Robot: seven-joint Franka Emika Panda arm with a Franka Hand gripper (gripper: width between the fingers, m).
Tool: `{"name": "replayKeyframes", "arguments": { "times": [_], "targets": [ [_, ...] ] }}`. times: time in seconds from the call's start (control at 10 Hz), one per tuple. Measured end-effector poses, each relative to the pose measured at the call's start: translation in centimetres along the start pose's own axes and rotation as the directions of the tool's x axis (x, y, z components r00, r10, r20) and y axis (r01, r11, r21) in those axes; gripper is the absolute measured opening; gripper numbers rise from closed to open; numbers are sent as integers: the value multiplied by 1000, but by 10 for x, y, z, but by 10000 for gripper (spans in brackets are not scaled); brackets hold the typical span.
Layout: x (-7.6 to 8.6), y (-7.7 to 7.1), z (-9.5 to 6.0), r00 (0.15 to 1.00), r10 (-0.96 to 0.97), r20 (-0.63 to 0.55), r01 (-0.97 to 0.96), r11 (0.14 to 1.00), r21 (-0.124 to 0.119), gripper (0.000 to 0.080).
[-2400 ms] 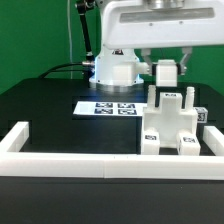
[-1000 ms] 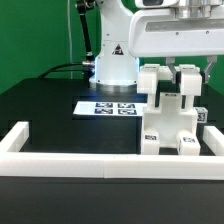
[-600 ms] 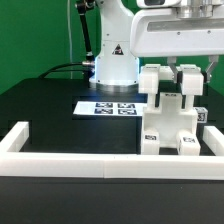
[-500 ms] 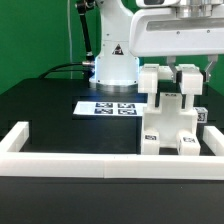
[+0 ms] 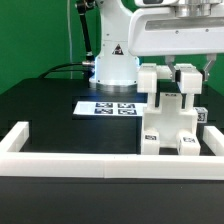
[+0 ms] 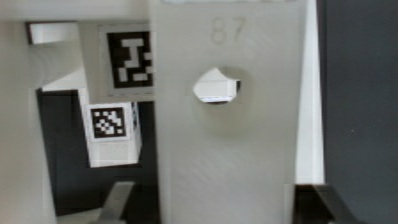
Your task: Assemble chair
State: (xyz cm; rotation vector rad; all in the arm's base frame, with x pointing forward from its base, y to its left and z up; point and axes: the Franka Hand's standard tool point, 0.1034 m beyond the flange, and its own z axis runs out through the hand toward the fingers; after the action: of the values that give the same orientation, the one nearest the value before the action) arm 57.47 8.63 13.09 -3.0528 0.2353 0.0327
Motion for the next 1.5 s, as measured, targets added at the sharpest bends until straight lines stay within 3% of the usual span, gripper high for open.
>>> {"name": "replayKeyframes", "arguments": {
  "times": [1.5],
  "targets": [
    [3,-1,5,1000,-4,1,4,1000,-4,291]
  ]
}}
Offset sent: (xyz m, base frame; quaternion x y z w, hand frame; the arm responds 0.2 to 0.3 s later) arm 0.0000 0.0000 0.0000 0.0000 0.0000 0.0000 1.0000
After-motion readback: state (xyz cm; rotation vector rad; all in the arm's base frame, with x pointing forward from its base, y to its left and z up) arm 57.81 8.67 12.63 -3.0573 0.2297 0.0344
